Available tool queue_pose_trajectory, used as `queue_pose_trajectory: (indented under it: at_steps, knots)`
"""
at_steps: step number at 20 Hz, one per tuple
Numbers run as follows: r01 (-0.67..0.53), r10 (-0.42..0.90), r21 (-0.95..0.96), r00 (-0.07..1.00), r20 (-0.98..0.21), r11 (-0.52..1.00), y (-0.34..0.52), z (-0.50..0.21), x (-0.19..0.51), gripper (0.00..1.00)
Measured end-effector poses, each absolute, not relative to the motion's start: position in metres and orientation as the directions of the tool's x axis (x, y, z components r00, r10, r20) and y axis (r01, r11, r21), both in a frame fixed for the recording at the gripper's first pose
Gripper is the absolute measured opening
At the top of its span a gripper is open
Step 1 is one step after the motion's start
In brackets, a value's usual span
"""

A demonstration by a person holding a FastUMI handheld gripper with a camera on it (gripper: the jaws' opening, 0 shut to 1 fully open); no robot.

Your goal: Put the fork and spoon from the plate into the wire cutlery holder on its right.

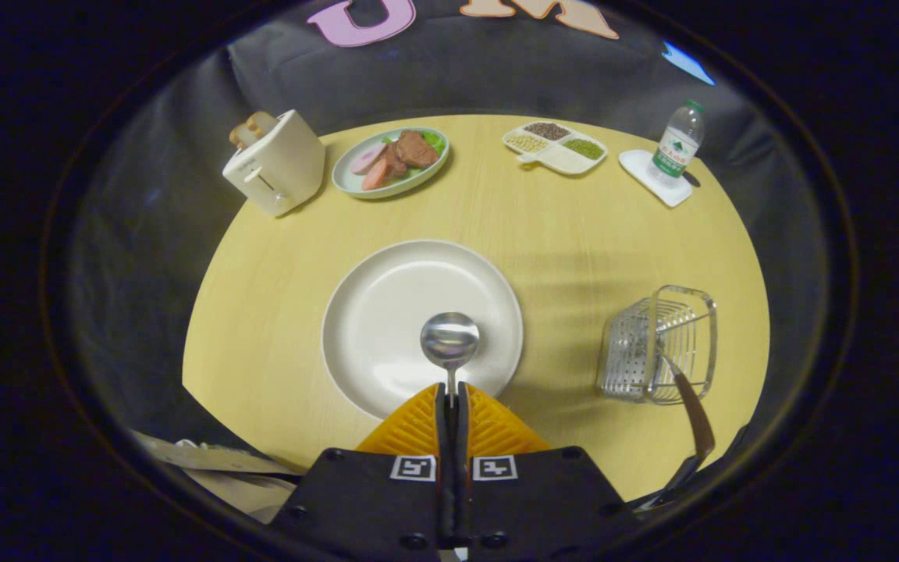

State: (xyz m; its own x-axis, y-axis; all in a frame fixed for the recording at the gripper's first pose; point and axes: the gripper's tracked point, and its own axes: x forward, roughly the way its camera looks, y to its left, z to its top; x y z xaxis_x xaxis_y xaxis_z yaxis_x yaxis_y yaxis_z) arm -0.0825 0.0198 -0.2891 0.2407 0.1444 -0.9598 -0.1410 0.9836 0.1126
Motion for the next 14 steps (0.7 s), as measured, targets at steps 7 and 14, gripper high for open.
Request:
queue_pose_trajectory:
  at_steps: [7,14]
  knots:
    - [-0.096,0.067,0.040,0.299,-0.952,0.995,-0.039,-0.246,-0.066,0.04]
    - [-0.008,-0.058,-0.064,0.303,-0.951,0.998,-0.111,-0.244,-0.062,0.04]
